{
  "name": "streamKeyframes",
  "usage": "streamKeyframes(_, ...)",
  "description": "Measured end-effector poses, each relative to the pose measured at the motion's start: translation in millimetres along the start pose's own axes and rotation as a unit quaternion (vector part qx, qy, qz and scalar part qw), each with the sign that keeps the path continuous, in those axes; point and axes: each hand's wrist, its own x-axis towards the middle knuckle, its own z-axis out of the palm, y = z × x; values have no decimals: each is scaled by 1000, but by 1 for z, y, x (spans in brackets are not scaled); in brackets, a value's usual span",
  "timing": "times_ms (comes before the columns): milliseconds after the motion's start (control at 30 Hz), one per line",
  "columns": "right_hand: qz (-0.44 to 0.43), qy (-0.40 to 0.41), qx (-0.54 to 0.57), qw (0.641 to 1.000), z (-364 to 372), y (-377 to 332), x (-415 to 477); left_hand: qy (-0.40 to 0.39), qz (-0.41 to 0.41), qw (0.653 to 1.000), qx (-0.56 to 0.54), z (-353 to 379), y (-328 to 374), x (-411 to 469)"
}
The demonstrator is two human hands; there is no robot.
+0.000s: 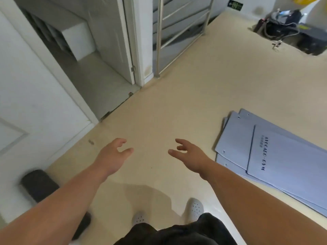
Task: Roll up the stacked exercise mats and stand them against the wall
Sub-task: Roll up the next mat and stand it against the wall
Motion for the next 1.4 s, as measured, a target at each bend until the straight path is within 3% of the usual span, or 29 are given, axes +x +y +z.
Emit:
streamKeyframes(200,50,129,116,983,-138,140,-83,-88,108,987,82,155,128,-28)
streamKeyframes(600,128,318,229,911,-440,445,-281,-263,227,919,187,570,359,-167)
streamKeyframes(800,155,376,278,870,-552,550,-322,-312,195,924,109,741,467,-215)
streamKeyframes(967,186,396,272,857,-653,634,-336,-369,193,903,103,898,540,-235)
streamKeyframes(1200,231,428,305,819,-811,743,-367,-434,176,863,190,1079,642,-273)
streamKeyframes(1400,239,438,302,812,-916,852,-405,-426,194,851,239,1206,720,-325)
